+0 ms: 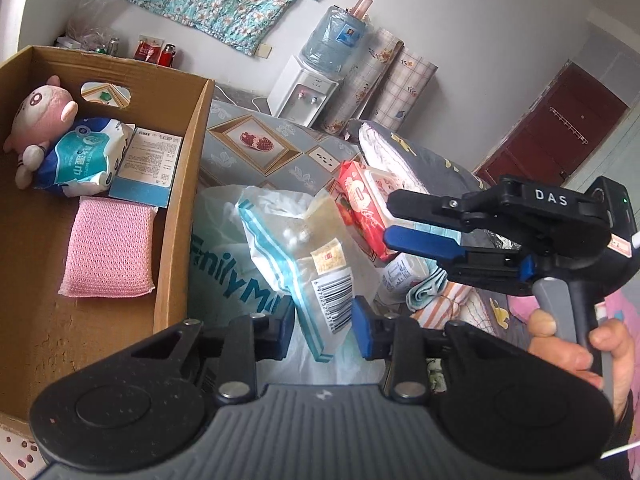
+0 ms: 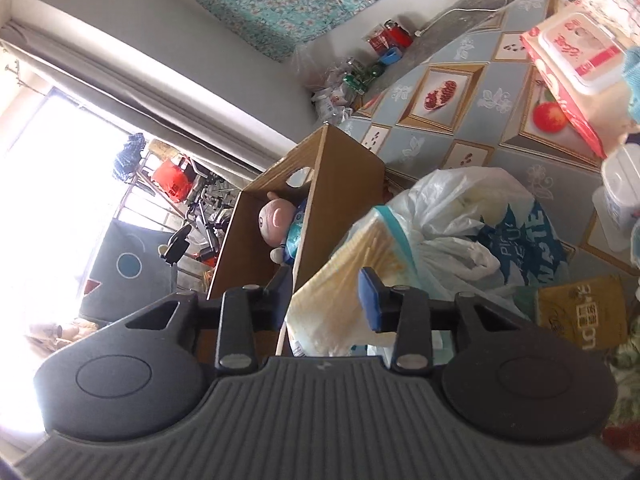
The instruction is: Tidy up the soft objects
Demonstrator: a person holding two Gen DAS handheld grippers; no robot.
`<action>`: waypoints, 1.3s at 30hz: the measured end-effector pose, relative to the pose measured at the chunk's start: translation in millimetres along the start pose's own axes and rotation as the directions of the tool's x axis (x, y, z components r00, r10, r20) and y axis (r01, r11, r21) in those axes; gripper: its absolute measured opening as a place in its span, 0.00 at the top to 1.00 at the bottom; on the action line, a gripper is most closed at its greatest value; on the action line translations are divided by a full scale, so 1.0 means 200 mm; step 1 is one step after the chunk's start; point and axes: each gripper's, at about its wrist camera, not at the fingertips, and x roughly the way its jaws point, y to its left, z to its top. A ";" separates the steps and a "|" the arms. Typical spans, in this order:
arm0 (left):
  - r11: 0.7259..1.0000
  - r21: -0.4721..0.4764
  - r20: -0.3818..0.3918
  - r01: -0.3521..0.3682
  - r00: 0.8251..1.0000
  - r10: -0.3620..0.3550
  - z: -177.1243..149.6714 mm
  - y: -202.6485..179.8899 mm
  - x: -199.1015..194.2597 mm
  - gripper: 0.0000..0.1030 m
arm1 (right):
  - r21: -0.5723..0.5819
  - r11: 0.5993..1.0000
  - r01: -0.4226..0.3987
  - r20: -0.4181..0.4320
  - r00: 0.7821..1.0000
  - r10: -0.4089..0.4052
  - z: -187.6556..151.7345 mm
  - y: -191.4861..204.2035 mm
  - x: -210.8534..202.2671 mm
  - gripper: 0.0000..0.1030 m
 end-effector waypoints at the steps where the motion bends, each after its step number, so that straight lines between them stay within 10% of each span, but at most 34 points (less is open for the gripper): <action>1: 1.000 0.002 -0.004 0.002 1.000 -0.002 -0.01 0.00 0.00 0.69 | 0.022 1.000 0.017 -0.008 1.000 -0.017 -0.02 -0.02 -0.01 0.56; 16: 0.999 0.032 -0.023 -0.028 0.999 0.029 -0.09 0.01 0.01 0.71 | 0.262 0.964 -0.038 -0.057 0.997 0.055 -0.19 -0.17 0.13 0.48; 21: 0.995 0.076 0.001 -0.058 0.998 0.058 -0.10 0.00 -0.06 0.70 | 0.275 0.961 -0.014 -0.032 0.999 0.024 -0.20 -0.21 0.20 0.76; 27: 0.979 0.161 0.099 -0.125 0.989 0.110 -0.07 -0.05 -0.16 0.50 | 0.269 0.962 -0.045 -0.019 0.998 0.052 -0.23 -0.22 0.21 0.84; 39: 0.990 0.132 0.087 -0.049 0.995 0.038 0.00 0.01 -0.20 0.55 | 0.169 0.980 -0.106 -0.030 0.993 0.113 -0.21 0.01 0.14 0.88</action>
